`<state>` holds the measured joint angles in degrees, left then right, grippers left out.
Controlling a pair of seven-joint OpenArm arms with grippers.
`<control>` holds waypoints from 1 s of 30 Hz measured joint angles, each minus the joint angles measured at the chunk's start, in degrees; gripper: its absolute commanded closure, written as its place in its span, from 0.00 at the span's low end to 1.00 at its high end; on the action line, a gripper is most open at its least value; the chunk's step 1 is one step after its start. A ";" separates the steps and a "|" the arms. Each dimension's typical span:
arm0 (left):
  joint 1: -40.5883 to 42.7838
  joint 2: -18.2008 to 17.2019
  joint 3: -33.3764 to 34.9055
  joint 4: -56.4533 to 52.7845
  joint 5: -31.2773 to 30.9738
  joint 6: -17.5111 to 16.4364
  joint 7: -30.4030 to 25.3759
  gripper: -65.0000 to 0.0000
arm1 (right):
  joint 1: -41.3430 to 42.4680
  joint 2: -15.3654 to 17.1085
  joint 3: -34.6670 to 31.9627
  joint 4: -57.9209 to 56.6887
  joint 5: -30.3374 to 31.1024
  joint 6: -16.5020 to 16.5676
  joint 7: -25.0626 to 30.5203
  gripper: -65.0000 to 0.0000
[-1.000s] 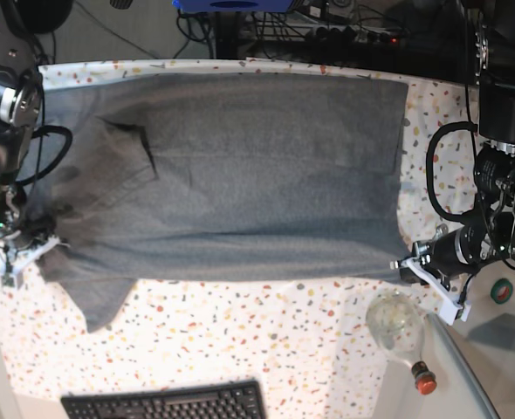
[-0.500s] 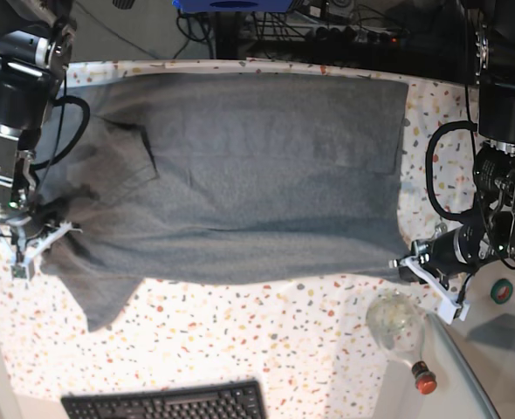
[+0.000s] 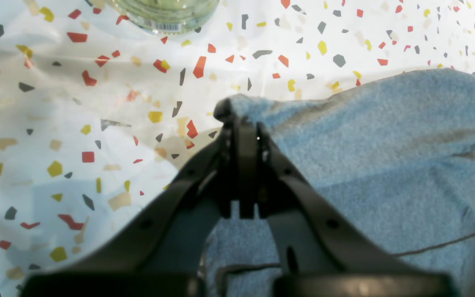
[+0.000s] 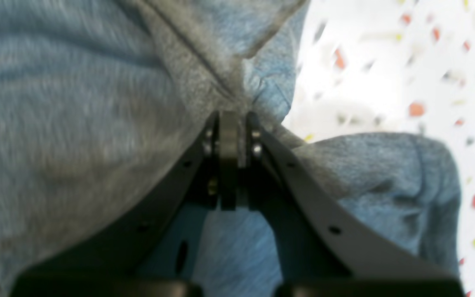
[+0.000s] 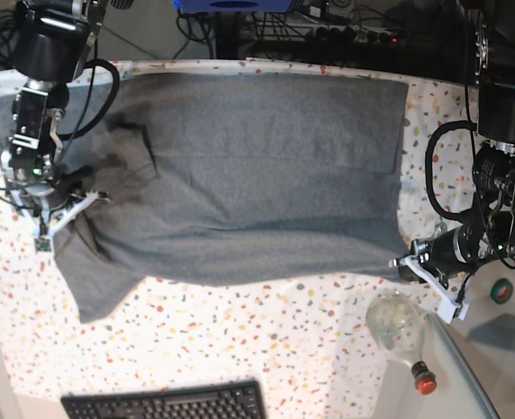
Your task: Layout the t-shirt on the table in an organized manner, then fold the t-shirt properly
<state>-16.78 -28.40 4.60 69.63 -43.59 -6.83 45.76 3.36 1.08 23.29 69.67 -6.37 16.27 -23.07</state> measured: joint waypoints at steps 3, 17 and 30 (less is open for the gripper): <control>-0.02 -0.02 0.00 0.00 -0.02 -0.02 0.00 1.00 | -1.25 -0.02 0.02 2.32 -0.17 0.00 -1.51 0.79; -0.04 -0.02 0.02 0.00 -0.04 -0.02 0.09 1.00 | 1.92 -0.33 -0.48 12.09 -2.71 0.07 -10.34 0.66; 1.31 -0.33 -0.17 -0.11 0.11 0.00 0.11 1.00 | 25.79 6.34 -0.39 -20.35 -15.65 -0.20 -16.26 0.43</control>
<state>-15.46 -28.73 4.43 69.52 -43.48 -6.83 45.87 29.15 7.42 22.90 49.32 -22.02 16.08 -39.33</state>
